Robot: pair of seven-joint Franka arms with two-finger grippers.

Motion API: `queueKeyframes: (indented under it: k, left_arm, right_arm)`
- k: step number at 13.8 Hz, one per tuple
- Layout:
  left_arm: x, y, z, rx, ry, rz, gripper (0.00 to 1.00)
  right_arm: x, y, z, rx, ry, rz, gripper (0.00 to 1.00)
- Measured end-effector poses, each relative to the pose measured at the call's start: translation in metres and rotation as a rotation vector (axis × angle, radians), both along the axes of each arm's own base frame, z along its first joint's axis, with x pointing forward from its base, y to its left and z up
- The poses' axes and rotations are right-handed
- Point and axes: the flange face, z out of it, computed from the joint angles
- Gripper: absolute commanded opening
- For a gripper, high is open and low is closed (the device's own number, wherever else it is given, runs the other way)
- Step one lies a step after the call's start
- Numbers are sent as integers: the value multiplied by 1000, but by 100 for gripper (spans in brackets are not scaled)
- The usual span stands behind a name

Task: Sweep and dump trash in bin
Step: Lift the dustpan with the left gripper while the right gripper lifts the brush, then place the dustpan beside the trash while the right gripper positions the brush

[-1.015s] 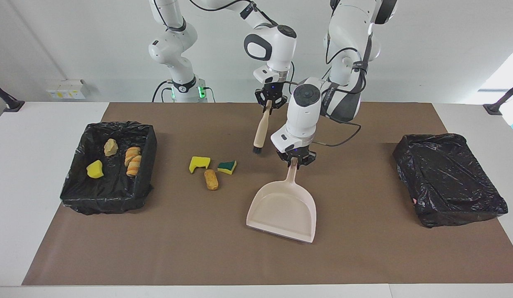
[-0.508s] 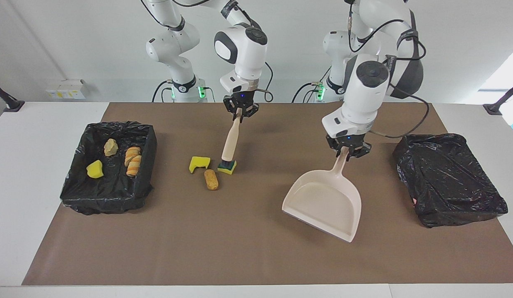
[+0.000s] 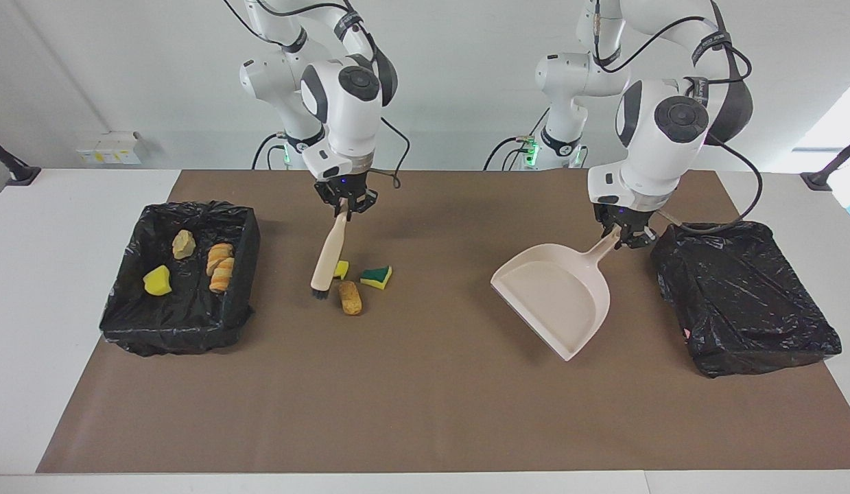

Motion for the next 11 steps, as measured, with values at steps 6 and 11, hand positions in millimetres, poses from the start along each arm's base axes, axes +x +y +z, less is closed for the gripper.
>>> queueKeyframes:
  k: [6,11]
  left_arm:
    - [-48,-59,-29,-9,13,-273,0]
    - [-74,-103,-63,-13,-24,-245,0]
  right_arm:
    - [-10,-75,-41,58,-53,40,0]
    - [-51,-99,-56,96,-71,111,0]
